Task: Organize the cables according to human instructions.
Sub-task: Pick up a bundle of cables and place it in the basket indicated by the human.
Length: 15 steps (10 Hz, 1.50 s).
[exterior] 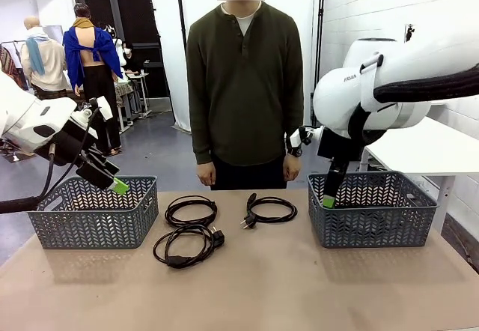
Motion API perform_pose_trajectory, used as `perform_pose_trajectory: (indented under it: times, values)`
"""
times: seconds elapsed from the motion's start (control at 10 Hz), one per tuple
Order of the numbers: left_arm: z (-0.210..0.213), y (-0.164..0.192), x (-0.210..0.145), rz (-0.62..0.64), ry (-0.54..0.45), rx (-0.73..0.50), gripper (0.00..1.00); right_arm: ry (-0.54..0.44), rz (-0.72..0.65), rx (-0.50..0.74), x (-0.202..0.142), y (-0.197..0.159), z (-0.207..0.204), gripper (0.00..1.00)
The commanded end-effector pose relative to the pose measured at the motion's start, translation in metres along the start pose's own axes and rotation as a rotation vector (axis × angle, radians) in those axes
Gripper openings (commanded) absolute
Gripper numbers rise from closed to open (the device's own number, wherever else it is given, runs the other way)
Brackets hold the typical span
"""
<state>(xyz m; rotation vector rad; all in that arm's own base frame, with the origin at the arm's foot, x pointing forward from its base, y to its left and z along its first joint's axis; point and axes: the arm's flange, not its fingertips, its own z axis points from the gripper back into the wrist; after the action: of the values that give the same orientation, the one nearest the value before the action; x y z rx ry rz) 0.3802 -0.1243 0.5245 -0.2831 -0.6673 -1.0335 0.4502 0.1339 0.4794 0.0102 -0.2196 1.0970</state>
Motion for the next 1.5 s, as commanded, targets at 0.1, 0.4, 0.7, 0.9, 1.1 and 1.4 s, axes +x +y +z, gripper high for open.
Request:
perform_pose_trajectory:
  times: [0.1, 0.4, 0.7, 0.9, 1.1, 1.4]
  values:
    - [-0.001, 0.002, -0.003, -0.005, -0.013, -0.016, 1.00, -0.115, -0.019, -0.007, -0.004, 0.033, -0.016, 1.00]
    - [-0.001, 0.002, -0.003, -0.005, -0.013, -0.016, 1.00, -0.112, 0.000, 0.035, 0.000, 0.044, -0.024, 1.00]
    - [-0.001, 0.002, -0.003, -0.005, -0.013, -0.016, 1.00, -0.087, -0.001, 0.013, 0.003, 0.038, -0.017, 1.00]
    - [-0.001, 0.002, -0.003, -0.005, -0.013, -0.016, 1.00, -0.087, -0.001, 0.013, 0.003, 0.038, -0.017, 1.00]
    - [-0.001, 0.002, -0.003, -0.005, -0.013, -0.016, 1.00, -0.087, -0.001, 0.013, 0.003, 0.038, -0.017, 1.00]
    - [-0.001, 0.002, -0.003, -0.005, -0.013, -0.016, 1.00, -0.087, -0.001, 0.013, 0.003, 0.038, -0.017, 1.00]
